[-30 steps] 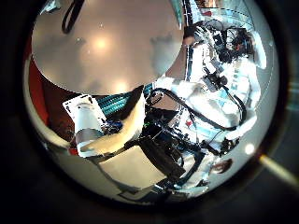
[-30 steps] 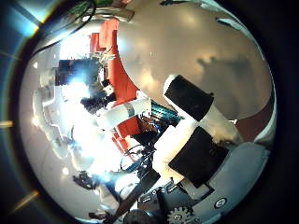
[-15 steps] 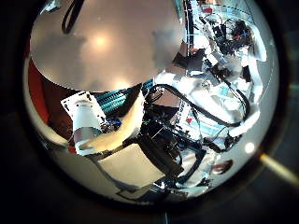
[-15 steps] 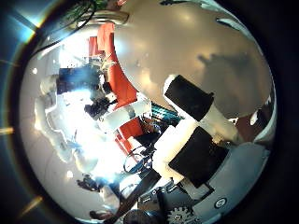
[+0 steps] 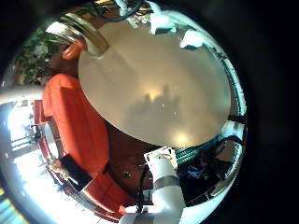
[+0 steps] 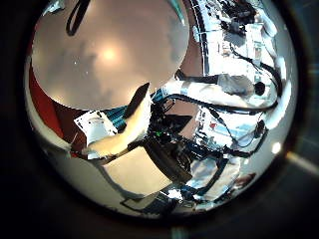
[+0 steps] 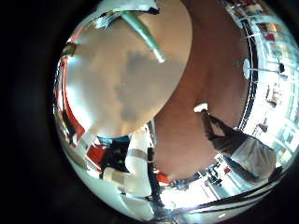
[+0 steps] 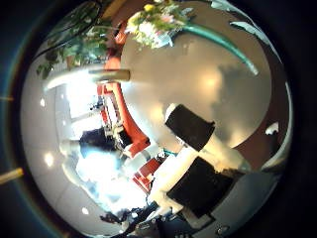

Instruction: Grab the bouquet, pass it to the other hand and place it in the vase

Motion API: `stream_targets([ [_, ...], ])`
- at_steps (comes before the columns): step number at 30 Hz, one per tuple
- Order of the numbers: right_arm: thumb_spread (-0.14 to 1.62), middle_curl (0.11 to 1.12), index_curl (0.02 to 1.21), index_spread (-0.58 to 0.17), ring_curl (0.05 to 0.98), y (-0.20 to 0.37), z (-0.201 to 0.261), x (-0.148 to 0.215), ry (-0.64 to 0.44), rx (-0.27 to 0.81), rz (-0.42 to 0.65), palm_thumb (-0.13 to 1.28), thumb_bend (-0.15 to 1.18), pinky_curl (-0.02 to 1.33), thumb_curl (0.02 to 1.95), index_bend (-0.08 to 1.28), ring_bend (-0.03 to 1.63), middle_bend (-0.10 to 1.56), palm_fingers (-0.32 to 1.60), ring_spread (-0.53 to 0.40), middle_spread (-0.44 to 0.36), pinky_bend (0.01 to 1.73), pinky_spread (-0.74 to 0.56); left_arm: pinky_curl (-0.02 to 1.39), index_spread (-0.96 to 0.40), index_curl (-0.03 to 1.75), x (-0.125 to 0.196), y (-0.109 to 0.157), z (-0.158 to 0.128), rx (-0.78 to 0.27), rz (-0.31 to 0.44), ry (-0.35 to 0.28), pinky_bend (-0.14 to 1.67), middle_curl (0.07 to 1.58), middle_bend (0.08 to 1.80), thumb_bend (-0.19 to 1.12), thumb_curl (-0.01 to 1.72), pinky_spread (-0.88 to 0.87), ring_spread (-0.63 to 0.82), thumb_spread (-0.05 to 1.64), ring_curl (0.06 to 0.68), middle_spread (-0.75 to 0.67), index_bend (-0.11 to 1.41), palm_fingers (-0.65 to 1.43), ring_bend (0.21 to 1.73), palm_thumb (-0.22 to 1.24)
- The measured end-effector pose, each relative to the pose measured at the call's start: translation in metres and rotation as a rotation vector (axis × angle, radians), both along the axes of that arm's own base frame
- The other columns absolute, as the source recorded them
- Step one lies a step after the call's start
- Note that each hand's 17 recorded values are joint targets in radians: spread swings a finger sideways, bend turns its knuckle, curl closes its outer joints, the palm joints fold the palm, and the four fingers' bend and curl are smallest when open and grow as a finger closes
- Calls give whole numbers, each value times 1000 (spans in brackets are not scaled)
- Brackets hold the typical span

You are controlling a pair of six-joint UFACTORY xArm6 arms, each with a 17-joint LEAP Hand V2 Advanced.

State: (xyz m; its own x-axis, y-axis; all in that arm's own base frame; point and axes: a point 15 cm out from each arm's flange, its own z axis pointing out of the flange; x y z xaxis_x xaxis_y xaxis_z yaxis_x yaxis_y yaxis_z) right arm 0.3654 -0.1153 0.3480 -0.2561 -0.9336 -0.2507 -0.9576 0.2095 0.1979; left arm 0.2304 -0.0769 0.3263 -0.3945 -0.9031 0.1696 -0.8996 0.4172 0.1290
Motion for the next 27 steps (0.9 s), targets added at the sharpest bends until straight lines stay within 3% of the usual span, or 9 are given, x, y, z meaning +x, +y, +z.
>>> stream_targets([
  [6,1157,438,318,-230,187,-28,-27,28,-22,-24,-84,487,-21,127,341,170,812,388,429,-33,-21,605,391,333,-166,428,-1,-1,-4,2,-13,17,198,424,219,-22,315,223,105,1101,124,25,184,469,658,316],
  [14,1117,460,348,-229,208,-49,-76,63,-41,-43,-122,508,-21,96,360,194,863,441,485,-96,-49,561,346,337,-171,427,-5,-1,-13,4,-33,51,209,427,219,-22,314,208,101,1110,121,18,184,469,660,321],
  [27,1077,482,392,-244,231,1,-141,99,27,-54,-72,545,-22,72,386,193,888,458,488,-146,-82,570,278,335,-174,431,-10,-1,-12,3,-29,63,198,430,219,-22,312,207,100,1111,116,24,190,468,666,322],
])
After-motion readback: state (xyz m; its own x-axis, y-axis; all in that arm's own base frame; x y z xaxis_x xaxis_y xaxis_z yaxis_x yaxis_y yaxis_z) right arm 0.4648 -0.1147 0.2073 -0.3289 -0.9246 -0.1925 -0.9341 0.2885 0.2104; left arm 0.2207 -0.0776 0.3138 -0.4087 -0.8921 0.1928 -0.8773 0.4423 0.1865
